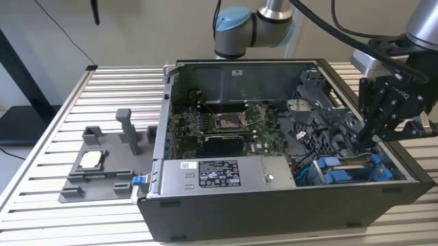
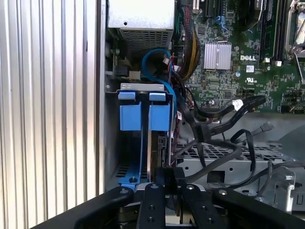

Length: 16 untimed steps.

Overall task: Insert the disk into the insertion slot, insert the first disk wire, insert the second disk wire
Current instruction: 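Insert the first disk wire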

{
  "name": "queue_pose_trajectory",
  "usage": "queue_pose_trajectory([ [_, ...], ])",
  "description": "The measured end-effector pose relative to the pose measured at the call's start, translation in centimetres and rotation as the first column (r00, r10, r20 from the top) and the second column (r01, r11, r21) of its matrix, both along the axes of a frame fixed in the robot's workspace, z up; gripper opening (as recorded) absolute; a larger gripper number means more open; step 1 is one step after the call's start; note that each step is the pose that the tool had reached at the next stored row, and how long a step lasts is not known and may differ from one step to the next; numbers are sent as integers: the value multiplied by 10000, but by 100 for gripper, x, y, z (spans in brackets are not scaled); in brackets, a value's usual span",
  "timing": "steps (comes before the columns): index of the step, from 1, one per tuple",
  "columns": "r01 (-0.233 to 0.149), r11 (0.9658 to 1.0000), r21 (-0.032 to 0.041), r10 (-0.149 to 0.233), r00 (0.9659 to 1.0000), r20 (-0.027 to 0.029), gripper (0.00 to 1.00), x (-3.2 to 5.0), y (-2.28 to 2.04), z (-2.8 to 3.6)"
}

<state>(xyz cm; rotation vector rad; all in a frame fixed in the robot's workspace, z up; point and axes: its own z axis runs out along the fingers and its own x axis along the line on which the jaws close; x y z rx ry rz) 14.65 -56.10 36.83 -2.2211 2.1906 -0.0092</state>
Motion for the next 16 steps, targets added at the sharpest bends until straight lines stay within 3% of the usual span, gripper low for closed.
queue_pose_trajectory([
  [2,0,10000,63,0,10000,-46,19,12,-13,-7],
  [3,1,10000,68,0,9999,-107,19,19,-19,-10],
  [8,4,10000,72,0,9983,-574,19,72,-56,-22],
  [11,6,10000,71,0,9968,-801,19,101,-75,-32],
  [13,7,10000,74,-1,9959,-904,19,124,-87,-41],
  [16,7,10000,88,1,9952,-976,19,163,-105,-55],
])
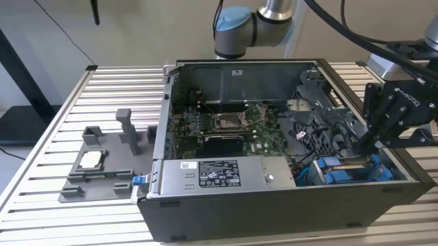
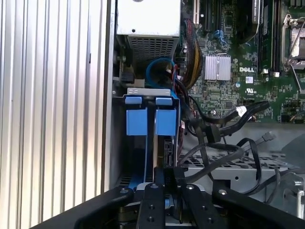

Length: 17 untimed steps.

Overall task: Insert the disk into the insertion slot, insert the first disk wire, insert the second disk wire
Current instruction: 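Insert the first disk wire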

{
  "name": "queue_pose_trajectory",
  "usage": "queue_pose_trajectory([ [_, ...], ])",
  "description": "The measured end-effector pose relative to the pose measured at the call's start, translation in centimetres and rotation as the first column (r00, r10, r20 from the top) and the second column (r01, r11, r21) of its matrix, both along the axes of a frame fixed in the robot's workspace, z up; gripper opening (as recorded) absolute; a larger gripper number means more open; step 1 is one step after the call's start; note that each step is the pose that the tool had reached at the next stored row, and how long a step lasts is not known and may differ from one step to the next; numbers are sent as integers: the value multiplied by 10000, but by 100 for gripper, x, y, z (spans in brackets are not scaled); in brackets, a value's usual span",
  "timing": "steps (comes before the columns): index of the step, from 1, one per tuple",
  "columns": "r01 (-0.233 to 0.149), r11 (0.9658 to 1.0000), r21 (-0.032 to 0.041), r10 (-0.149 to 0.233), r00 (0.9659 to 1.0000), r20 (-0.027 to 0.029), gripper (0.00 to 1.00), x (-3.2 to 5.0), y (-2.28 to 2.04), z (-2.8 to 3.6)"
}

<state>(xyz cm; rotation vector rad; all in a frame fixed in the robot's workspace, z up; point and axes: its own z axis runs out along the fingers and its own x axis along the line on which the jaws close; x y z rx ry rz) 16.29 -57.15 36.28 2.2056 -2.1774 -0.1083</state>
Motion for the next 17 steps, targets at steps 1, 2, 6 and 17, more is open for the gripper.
queue_pose_trajectory([
  [1,4,10000,5,-4,10000,-14,19,7,-4,-4],
  [2,10,10000,9,-10,10000,-34,19,13,-5,-9],
  [6,36,10000,17,-36,9999,-105,19,45,-6,-29],
  [17,190,9998,42,-188,9991,-386,19,109,-7,-89],
])
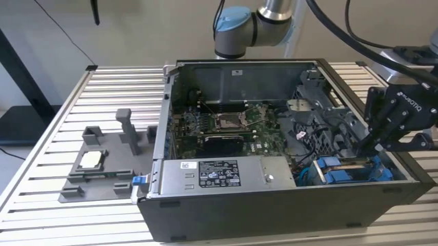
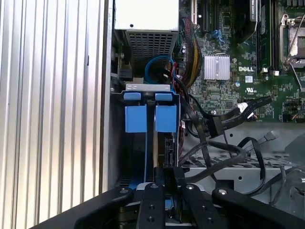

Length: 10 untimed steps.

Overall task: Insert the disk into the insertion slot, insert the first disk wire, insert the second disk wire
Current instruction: 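Insert the first disk wire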

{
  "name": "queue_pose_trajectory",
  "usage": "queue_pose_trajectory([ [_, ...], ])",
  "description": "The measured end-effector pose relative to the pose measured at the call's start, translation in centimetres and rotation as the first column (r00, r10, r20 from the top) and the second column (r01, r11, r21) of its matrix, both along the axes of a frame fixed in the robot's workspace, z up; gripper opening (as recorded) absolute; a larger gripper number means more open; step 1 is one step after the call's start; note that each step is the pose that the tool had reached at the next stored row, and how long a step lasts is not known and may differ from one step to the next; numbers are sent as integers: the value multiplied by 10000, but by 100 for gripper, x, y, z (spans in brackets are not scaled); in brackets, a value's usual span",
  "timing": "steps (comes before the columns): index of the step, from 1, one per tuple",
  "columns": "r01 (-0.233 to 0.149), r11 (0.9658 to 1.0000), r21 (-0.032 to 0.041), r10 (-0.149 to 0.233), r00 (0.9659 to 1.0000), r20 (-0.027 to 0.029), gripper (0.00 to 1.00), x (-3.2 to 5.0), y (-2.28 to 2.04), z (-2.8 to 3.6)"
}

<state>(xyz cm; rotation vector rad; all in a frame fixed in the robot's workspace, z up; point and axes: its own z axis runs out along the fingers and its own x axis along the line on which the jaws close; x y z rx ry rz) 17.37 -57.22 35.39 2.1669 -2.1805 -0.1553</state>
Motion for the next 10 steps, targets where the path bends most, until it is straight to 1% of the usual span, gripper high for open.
queue_pose_trajectory([
  [6,187,9998,15,-187,9998,0,19,18,7,-18],
  [10,211,9998,14,-211,9998,0,19,21,15,-25],
])
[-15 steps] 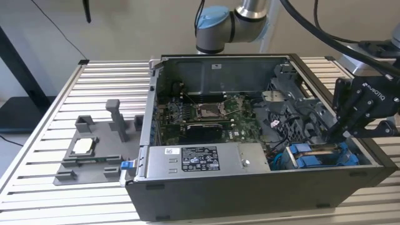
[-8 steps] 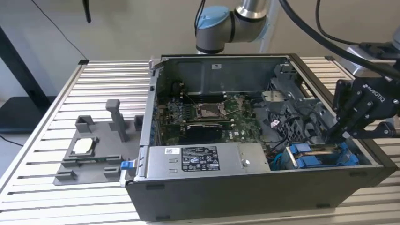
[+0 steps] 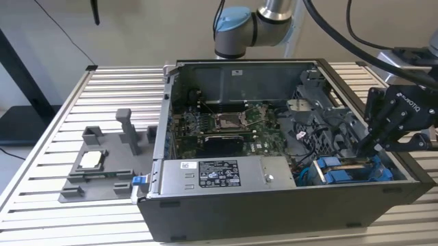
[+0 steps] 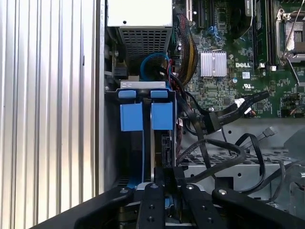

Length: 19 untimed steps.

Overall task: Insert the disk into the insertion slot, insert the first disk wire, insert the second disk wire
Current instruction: 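Insert the first disk wire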

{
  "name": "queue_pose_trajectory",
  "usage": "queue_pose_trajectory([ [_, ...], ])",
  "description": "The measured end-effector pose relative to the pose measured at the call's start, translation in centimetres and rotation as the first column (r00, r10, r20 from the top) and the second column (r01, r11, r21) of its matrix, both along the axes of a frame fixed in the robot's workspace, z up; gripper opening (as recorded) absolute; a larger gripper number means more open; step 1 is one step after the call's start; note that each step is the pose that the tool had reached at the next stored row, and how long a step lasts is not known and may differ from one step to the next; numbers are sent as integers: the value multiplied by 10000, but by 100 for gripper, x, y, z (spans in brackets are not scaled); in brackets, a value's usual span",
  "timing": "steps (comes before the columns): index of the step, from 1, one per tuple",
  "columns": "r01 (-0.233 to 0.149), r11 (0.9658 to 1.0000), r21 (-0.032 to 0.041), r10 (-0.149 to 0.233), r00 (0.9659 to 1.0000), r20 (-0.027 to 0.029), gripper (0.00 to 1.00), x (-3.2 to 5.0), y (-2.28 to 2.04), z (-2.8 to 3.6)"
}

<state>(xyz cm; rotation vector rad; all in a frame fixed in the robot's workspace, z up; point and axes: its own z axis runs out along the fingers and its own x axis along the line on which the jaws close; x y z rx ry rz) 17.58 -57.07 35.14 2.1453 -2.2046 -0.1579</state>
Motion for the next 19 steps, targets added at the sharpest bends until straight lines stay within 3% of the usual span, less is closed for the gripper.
queue_pose_trajectory([
  [15,1,10000,-7,-1,10000,6,19,13,15,-48],
  [19,0,10000,-7,0,10000,48,19,14,16,-61],
])
